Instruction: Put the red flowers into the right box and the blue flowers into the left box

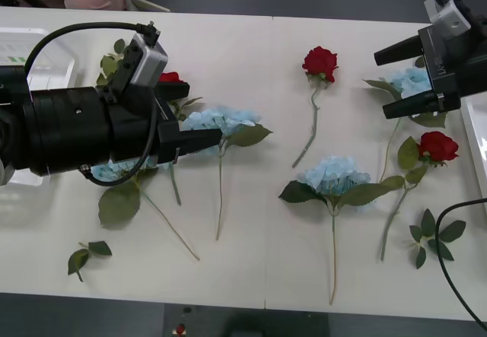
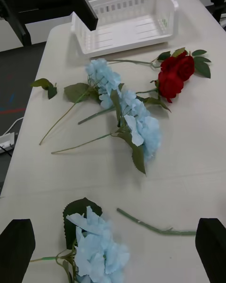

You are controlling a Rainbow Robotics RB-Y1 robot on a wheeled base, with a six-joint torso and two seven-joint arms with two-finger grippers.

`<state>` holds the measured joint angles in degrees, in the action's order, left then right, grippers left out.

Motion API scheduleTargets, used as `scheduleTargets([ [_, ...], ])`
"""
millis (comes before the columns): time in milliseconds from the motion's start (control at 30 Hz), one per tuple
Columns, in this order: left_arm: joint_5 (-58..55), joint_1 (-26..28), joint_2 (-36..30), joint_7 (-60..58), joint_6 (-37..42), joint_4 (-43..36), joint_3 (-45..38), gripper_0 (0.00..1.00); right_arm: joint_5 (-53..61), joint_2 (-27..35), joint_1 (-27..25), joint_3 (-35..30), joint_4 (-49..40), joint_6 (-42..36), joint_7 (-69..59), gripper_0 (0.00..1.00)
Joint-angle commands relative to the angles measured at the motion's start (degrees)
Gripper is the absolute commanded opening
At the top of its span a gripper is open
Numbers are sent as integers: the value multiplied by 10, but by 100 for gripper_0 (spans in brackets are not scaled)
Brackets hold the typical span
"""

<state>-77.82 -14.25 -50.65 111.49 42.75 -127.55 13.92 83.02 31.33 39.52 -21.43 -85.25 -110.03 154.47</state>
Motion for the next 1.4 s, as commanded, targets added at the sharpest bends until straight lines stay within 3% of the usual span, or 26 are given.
scheduleTargets([
  [33, -6, -3, -7, -17, -7, -16, -11, 100, -2, 6, 14, 0, -13, 0, 5, 100],
  [1400, -6, -3, -7, -17, -7, -16, -11, 100, -2, 6, 14, 0, -13, 0, 5, 100],
])
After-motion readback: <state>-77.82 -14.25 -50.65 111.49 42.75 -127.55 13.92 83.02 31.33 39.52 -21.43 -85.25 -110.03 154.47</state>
